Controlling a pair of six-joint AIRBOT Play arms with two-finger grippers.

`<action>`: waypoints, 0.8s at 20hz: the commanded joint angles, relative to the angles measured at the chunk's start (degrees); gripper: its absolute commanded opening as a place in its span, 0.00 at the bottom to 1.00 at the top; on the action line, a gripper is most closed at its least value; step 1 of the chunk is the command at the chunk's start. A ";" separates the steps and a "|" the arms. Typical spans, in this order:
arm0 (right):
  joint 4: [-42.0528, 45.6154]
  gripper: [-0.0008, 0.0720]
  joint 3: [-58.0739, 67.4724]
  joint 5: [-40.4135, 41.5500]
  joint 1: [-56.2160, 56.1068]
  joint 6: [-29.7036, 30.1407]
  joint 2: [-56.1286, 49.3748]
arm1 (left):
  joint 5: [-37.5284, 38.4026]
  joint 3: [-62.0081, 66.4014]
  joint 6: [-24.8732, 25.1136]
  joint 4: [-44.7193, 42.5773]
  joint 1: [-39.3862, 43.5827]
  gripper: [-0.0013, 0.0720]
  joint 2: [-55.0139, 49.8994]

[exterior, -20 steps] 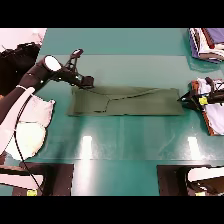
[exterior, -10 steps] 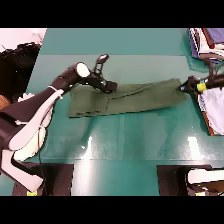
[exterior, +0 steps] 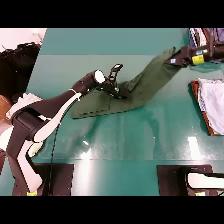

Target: Fold the shirts.

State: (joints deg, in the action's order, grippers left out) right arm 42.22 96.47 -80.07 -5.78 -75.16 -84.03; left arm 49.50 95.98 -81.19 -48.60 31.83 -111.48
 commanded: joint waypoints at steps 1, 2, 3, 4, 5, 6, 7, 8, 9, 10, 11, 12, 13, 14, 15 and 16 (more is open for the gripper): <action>-2.19 0.04 2.86 2.01 -5.05 -0.46 0.31 | -0.76 0.44 0.04 0.07 0.31 0.05 -0.76; -2.16 0.03 3.30 2.47 -6.21 -0.37 0.28 | -0.50 0.44 0.02 0.00 0.15 0.05 -0.76; -2.14 0.04 3.65 2.95 -7.13 -0.31 0.24 | 0.37 0.44 0.02 -0.15 -0.37 0.05 -0.57; -2.16 0.03 4.15 3.19 -8.22 -0.28 0.02 | 1.53 0.44 0.00 -0.79 -1.38 0.05 0.07; -2.16 0.04 4.61 3.45 -9.35 -0.22 -0.24 | 2.54 0.48 -0.02 -1.51 -2.64 0.05 1.03; -2.21 0.04 5.14 3.67 -10.60 -0.22 -0.76 | 3.61 0.57 -0.04 -2.93 -4.31 0.05 2.73; -2.21 0.04 5.86 3.65 -12.13 -0.20 -1.62 | 4.68 0.57 -0.13 -5.35 -6.49 0.05 5.01; -2.25 0.04 6.82 3.65 -14.08 -0.15 -2.80 | 5.90 0.57 -0.70 -8.17 -9.05 0.05 7.76; -2.27 0.04 7.85 3.80 -16.17 0.48 -4.09 | 7.21 0.57 -1.16 -11.28 -11.87 0.05 10.84; -2.27 0.04 9.18 4.44 -18.93 0.98 -5.81 | 8.57 0.57 -1.14 -13.88 -14.75 0.05 13.81; -2.29 0.04 11.08 5.55 -22.14 1.22 -8.17 | 9.90 0.57 -1.11 -15.98 -17.73 0.05 16.81; -2.25 0.04 13.18 7.17 -25.88 1.36 -10.91 | 11.37 0.57 -1.07 -17.73 -20.98 0.05 19.93; -2.25 0.04 15.19 8.81 -29.33 1.38 -13.62 | 12.57 0.55 -1.03 -19.34 -23.78 0.05 22.69; -2.25 0.04 17.57 10.40 -33.11 2.16 -16.85 | 13.70 0.57 -0.96 -20.65 -26.58 0.05 25.38; -2.25 0.13 19.89 11.56 -36.28 3.15 -19.82 | 14.49 0.55 -0.87 -21.16 -28.92 0.05 27.52; -2.14 0.48 21.90 12.76 -39.26 3.91 -22.64 | 14.97 0.55 -0.90 -21.33 -31.10 0.05 29.38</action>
State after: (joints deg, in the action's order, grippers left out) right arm 39.81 112.92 -71.18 -36.53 -73.17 -99.55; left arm 61.23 96.53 -82.15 -65.89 7.51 -88.51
